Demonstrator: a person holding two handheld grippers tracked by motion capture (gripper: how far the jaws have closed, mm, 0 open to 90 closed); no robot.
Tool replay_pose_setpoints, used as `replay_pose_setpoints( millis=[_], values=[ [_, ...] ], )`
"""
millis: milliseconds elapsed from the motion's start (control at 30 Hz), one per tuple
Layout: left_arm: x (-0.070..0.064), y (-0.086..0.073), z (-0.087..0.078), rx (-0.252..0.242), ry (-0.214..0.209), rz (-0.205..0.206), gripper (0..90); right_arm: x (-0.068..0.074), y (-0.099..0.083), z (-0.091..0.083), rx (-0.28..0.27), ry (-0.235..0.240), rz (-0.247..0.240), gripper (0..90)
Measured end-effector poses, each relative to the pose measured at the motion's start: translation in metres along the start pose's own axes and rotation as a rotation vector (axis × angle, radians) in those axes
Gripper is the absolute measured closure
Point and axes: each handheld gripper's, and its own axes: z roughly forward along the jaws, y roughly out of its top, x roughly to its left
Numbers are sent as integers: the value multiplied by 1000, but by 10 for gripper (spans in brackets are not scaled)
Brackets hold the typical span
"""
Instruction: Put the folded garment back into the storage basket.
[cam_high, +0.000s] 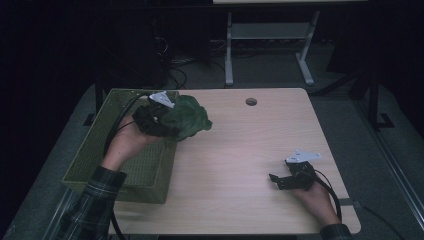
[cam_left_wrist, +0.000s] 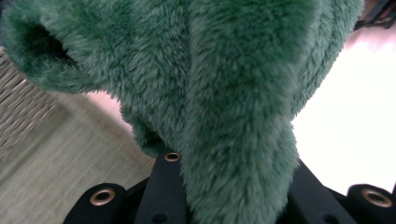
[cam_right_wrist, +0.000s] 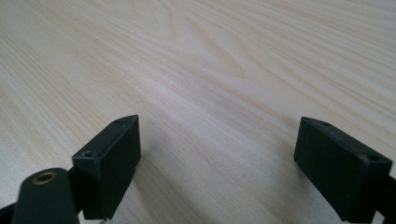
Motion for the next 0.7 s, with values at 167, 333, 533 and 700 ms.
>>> replay_pose_setpoints(
  millis=[167,333,533,700],
  values=[
    [18,-23,-13,5,49,-55,769,0,0,0,0,-1,3,145],
    [33,-45,-26,2,88,-109,769,0,0,0,1,-1,0,145],
    [48,-70,-29,26,138,-174,767,0,0,0,2,-2,0,145],
    [55,-86,-23,52,167,-207,767,0,0,0,2,-3,-1,145]
  ],
)
